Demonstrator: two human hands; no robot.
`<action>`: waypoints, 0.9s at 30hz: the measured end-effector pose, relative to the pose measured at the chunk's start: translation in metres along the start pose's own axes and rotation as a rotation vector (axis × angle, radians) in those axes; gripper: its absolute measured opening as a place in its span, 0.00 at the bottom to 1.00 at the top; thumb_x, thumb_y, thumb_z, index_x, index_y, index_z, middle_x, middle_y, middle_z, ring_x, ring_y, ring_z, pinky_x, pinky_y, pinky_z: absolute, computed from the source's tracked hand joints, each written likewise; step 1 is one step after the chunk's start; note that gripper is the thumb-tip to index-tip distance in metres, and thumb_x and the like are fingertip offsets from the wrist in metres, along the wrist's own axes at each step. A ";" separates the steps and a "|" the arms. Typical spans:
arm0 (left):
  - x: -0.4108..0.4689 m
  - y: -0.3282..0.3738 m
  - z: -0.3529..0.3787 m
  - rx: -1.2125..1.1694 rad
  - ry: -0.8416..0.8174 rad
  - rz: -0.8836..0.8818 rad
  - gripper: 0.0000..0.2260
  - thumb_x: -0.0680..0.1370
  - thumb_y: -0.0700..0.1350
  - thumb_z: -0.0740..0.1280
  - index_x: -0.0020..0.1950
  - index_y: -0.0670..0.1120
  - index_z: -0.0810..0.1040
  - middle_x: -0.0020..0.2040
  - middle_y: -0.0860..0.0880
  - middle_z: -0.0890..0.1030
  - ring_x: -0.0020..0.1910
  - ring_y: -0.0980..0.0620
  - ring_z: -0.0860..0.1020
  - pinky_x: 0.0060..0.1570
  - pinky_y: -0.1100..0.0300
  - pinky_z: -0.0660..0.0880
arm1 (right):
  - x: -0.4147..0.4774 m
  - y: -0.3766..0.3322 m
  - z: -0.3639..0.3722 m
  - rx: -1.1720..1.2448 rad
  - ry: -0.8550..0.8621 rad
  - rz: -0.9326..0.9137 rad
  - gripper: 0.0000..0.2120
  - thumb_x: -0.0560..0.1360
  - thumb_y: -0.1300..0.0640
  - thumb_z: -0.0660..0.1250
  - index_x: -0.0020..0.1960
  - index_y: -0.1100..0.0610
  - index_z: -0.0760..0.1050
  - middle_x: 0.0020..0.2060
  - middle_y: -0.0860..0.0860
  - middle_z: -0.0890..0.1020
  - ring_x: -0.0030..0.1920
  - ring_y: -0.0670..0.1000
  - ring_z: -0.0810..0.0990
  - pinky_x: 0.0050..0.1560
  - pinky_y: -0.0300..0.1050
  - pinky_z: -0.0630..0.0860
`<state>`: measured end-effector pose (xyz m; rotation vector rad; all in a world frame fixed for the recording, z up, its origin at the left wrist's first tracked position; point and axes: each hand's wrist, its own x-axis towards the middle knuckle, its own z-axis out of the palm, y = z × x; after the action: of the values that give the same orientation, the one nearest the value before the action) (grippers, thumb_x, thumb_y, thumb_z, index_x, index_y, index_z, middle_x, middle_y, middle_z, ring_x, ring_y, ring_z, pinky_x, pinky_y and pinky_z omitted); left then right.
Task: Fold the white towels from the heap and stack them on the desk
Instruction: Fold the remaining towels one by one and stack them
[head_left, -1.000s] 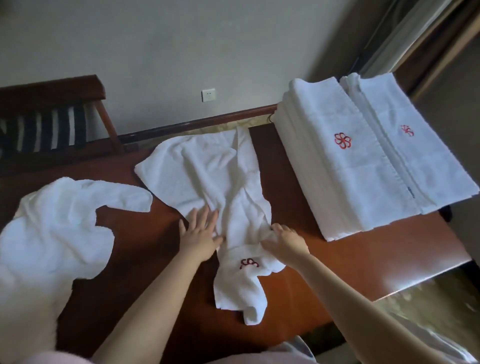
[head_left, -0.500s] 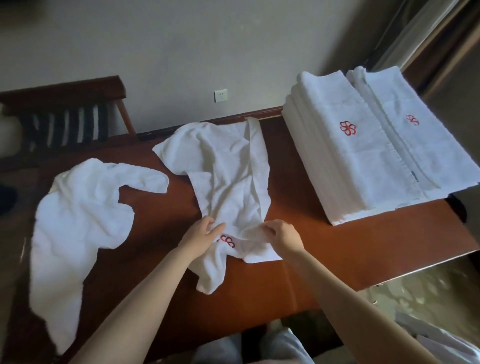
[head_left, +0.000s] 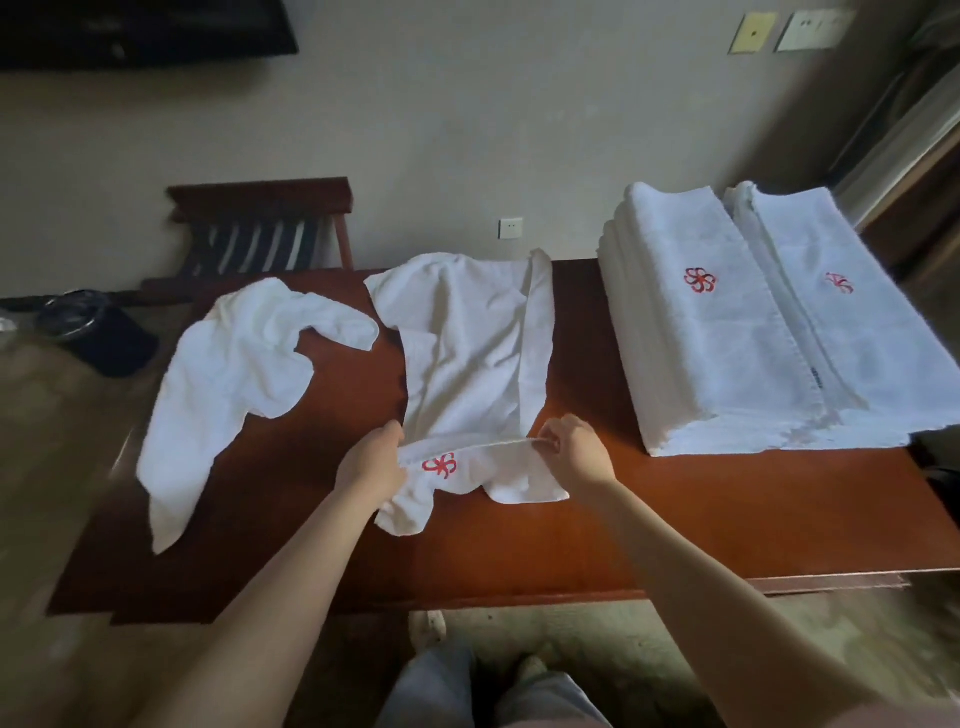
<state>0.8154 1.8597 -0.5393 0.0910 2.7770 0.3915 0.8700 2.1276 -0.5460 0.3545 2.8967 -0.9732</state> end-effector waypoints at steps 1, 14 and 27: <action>-0.007 -0.001 0.000 0.017 0.018 -0.040 0.09 0.75 0.39 0.65 0.53 0.48 0.71 0.51 0.50 0.77 0.44 0.49 0.76 0.36 0.58 0.71 | 0.001 -0.001 -0.008 0.056 0.025 -0.010 0.04 0.78 0.55 0.65 0.45 0.55 0.76 0.42 0.46 0.75 0.43 0.49 0.76 0.40 0.42 0.76; -0.057 0.031 -0.070 -0.488 0.478 0.057 0.02 0.77 0.39 0.64 0.45 0.43 0.74 0.36 0.50 0.75 0.38 0.47 0.74 0.34 0.59 0.69 | -0.026 -0.041 -0.135 0.542 0.456 -0.141 0.05 0.80 0.56 0.60 0.47 0.54 0.71 0.39 0.41 0.77 0.40 0.31 0.74 0.37 0.25 0.67; -0.095 0.034 -0.112 0.227 0.320 0.509 0.12 0.73 0.48 0.62 0.32 0.53 0.62 0.31 0.56 0.70 0.29 0.53 0.71 0.26 0.60 0.63 | -0.076 -0.028 -0.151 -0.134 0.232 -0.277 0.07 0.76 0.50 0.66 0.44 0.54 0.76 0.32 0.46 0.78 0.34 0.51 0.73 0.31 0.43 0.64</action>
<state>0.8681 1.8527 -0.3980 0.8715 3.0796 0.2191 0.9390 2.1825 -0.3989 0.0600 3.2673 -0.8087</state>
